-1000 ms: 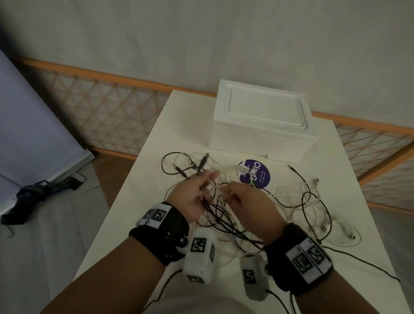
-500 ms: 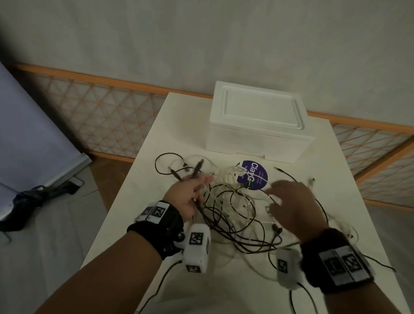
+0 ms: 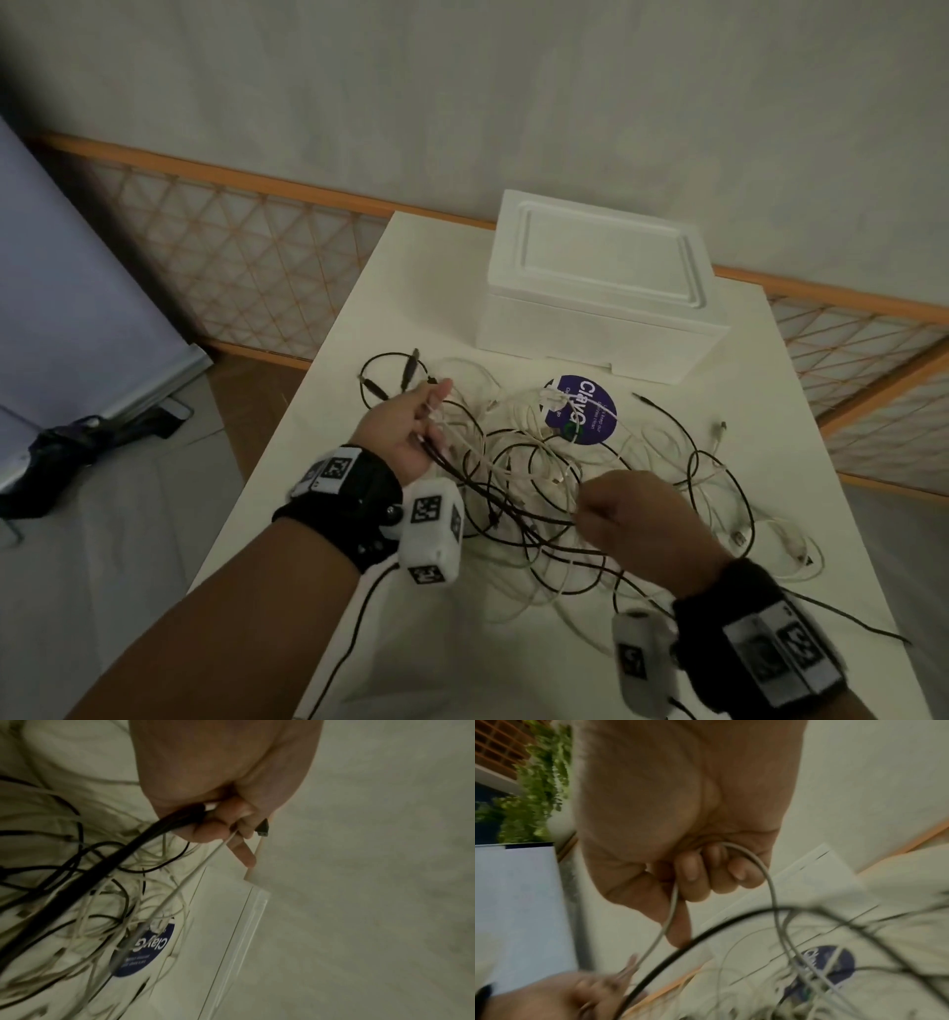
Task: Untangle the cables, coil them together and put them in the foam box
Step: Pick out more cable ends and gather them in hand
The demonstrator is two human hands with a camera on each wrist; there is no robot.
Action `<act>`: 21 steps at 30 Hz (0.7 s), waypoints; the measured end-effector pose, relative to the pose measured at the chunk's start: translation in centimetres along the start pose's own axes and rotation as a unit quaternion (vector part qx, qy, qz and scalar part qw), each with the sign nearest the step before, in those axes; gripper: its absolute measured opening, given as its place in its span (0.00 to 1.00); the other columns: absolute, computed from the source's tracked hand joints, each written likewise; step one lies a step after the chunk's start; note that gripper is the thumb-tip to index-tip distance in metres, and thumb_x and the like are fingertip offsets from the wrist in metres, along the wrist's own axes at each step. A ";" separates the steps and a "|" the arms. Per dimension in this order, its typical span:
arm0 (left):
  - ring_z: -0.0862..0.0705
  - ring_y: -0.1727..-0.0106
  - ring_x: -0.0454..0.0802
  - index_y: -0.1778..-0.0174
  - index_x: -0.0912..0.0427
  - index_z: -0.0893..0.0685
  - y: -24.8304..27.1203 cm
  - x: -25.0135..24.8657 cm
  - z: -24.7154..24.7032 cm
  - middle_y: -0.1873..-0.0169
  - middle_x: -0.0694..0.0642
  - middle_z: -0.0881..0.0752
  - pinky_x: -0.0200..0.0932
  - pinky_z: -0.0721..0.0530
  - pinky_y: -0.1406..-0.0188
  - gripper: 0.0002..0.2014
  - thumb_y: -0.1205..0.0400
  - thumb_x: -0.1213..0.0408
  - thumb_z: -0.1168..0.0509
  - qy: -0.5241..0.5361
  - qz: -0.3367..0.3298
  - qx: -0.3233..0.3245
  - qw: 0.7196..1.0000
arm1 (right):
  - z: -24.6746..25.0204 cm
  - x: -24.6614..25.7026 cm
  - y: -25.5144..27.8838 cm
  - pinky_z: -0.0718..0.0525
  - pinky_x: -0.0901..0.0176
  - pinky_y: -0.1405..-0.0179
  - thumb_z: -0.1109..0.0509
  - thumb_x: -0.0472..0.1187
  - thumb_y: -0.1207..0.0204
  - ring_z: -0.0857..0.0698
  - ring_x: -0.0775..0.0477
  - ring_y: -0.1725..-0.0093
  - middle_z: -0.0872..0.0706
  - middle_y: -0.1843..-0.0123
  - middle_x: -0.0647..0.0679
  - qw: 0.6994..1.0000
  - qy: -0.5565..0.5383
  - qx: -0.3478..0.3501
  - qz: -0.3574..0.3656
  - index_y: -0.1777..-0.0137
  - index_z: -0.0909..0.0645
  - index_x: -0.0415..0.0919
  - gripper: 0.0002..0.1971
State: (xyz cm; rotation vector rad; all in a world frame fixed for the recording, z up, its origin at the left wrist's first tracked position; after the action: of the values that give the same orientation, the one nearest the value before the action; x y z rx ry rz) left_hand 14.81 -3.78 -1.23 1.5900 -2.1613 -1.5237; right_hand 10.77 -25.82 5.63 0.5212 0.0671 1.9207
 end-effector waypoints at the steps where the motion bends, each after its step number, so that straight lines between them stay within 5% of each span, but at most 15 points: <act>1: 0.38 0.89 0.39 0.50 0.61 0.19 -0.2 -0.2 0.2 0.70 0.47 0.10 0.28 0.30 0.86 0.08 0.14 0.61 0.39 0.001 -0.004 -0.002 1.000 | 0.5 -1.5 0.2 0.28 0.56 0.69 0.37 0.49 0.28 0.24 0.53 0.68 0.25 0.73 0.52 0.999 0.017 -0.008 -0.036 0.73 0.32 0.44 0.16; 4: 0.38 0.88 0.39 0.53 0.60 0.18 0.2 0.8 -0.8 0.60 0.51 0.08 0.29 0.32 0.85 0.07 0.14 0.62 0.39 -0.022 -0.010 0.021 0.999 | 1.9 -4.3 0.2 0.29 0.61 0.66 0.46 0.56 0.33 0.19 0.49 0.61 0.21 0.68 0.51 0.990 0.081 -0.057 -0.104 0.72 0.25 0.46 0.17; 6: 0.38 0.88 0.39 0.52 0.61 0.17 0.9 2.2 -2.2 0.49 0.55 0.10 0.30 0.31 0.85 0.05 0.15 0.64 0.38 -0.042 -0.007 0.053 0.998 | 2.3 -3.4 -0.5 0.28 0.50 0.39 0.47 0.56 0.33 0.17 0.49 0.45 0.14 0.51 0.57 0.991 0.071 -0.088 -0.075 0.57 0.14 0.52 0.20; 8: 0.38 0.87 0.39 0.51 0.61 0.17 1.8 3.4 -3.6 0.46 0.57 0.10 0.31 0.31 0.85 0.03 0.16 0.66 0.36 -0.058 -0.004 0.087 0.995 | 2.5 -0.6 -1.3 0.44 0.46 0.24 0.39 0.51 0.27 0.23 0.53 0.32 0.18 0.35 0.58 0.994 0.022 -0.102 -0.023 0.37 0.18 0.54 0.19; 10: 0.36 0.85 0.39 0.53 0.60 0.17 2.6 4.2 -4.8 0.49 0.56 0.09 0.31 0.31 0.84 0.04 0.16 0.67 0.36 -0.074 -0.009 0.115 0.990 | 2.4 2.8 -2.1 0.37 0.55 0.29 0.37 0.46 0.22 0.22 0.51 0.33 0.17 0.33 0.54 0.995 -0.030 -0.094 0.029 0.29 0.23 0.49 0.20; 14: 0.21 0.69 0.41 0.52 0.57 0.16 3.5 3.8 -5.2 0.58 0.53 0.08 0.35 0.32 0.77 0.05 0.16 0.67 0.37 -0.132 -0.056 0.135 0.981 | 0.3 5.9 -3.2 0.21 0.54 0.54 0.40 0.44 0.19 0.16 0.45 0.50 0.13 0.49 0.46 0.993 -0.081 -0.067 0.047 0.33 0.24 0.49 0.15; 18: 0.23 0.83 0.39 0.57 0.57 0.21 4.5 3.2 -4.6 0.61 0.54 0.09 0.31 0.30 0.83 0.05 0.16 0.67 0.37 -0.136 -0.096 0.144 0.975 | 0.2 6.3 -3.5 0.19 0.52 0.55 0.36 0.43 0.20 0.17 0.48 0.55 0.15 0.53 0.48 0.986 -0.126 -0.080 0.069 0.39 0.22 0.47 0.11; 21: 0.17 0.73 0.45 0.50 0.63 0.18 4.6 3.5 -4.3 0.51 0.63 0.11 0.39 0.21 0.68 0.09 0.15 0.60 0.36 -0.178 -0.121 0.148 0.965 | 0.6 6.8 -3.6 0.20 0.49 0.59 0.39 0.37 0.20 0.19 0.47 0.59 0.17 0.57 0.45 0.978 -0.151 -0.112 0.096 0.50 0.24 0.39 0.04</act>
State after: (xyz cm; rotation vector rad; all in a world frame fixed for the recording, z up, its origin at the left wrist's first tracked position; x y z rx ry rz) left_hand 12.33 -9.38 2.64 1.8532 -2.5698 -1.7377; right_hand 12.04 -18.37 7.38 0.6794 -0.4040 1.9820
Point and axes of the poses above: each hand's wrist, its own y-axis away from the middle knuckle, its own z-axis out of the back of the hand, x = y × z, the point moved 7 cm from there along -y, towards the middle knuckle
